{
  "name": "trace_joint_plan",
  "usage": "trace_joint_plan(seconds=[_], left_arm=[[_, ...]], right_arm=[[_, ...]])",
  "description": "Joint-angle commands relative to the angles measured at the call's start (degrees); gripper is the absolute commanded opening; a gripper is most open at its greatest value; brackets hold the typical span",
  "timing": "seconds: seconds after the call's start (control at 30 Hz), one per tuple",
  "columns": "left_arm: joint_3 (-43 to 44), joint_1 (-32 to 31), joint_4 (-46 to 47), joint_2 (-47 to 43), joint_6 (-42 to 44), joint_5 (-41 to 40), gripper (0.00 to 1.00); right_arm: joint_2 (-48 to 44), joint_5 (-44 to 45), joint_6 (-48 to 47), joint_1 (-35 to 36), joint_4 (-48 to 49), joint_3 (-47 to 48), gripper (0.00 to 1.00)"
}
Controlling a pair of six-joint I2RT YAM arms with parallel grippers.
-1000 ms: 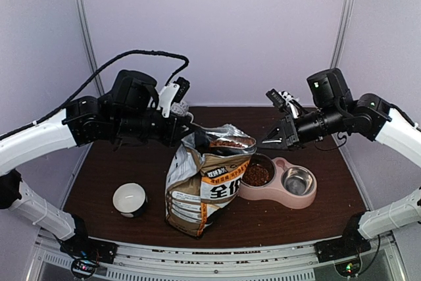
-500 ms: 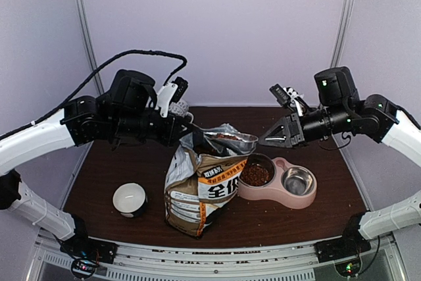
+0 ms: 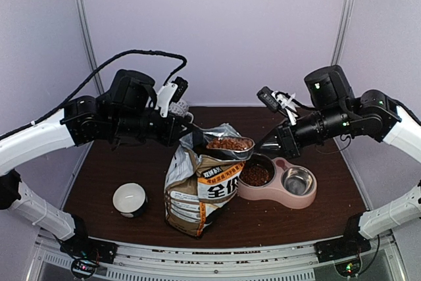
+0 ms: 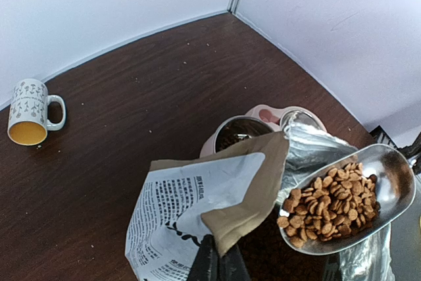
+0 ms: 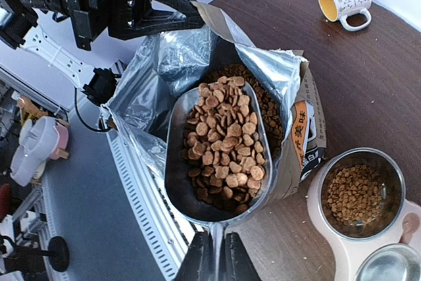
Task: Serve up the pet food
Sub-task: Place the pet food in the pet food bowl.
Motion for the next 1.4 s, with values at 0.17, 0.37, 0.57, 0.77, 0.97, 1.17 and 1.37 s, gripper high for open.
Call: trace_joint_plan(seconds=[0.17,0.37,0.57,0.77,0.97,1.17,1.37], left_arm=[[3.73,0.71,9.60,-3.41,1.60,-0.76,0.00],[4.13,0.71,9.38,-3.24,1.69,-1.09,0.00],[4.52,1.09,8.68,-3.24,0.43,-2.17,0.01],[4.43,1.75,8.81,-2.86,-0.98,-1.88,0.01],[4.73,1.94,8.81,-2.66,-1.48,-1.65,0.00],[4.79,2.03,8.81,-2.46,-2.15,-1.52,0.00],[4.70,2.16,8.77,-2.36,-2.35,-1.82,0.00]], right_arm=[[-2.57,15.51,-8.05,5.69,1.86,-2.99,0.00],[-5.97,15.20,-5.80,5.99,9.61,-8.53,0.00],[-10.79,13.50,-2.06,5.99,19.12,-14.35,0.00],[-14.73,12.16,0.47,6.01,26.46,-19.23,0.00],[-17.12,13.71,0.75,6.16,29.72,-20.86,0.00],[-18.03,17.49,0.81,6.19,28.88,-20.47,0.00],[-19.55,25.61,2.44,6.10,22.68,-17.41,0.00]])
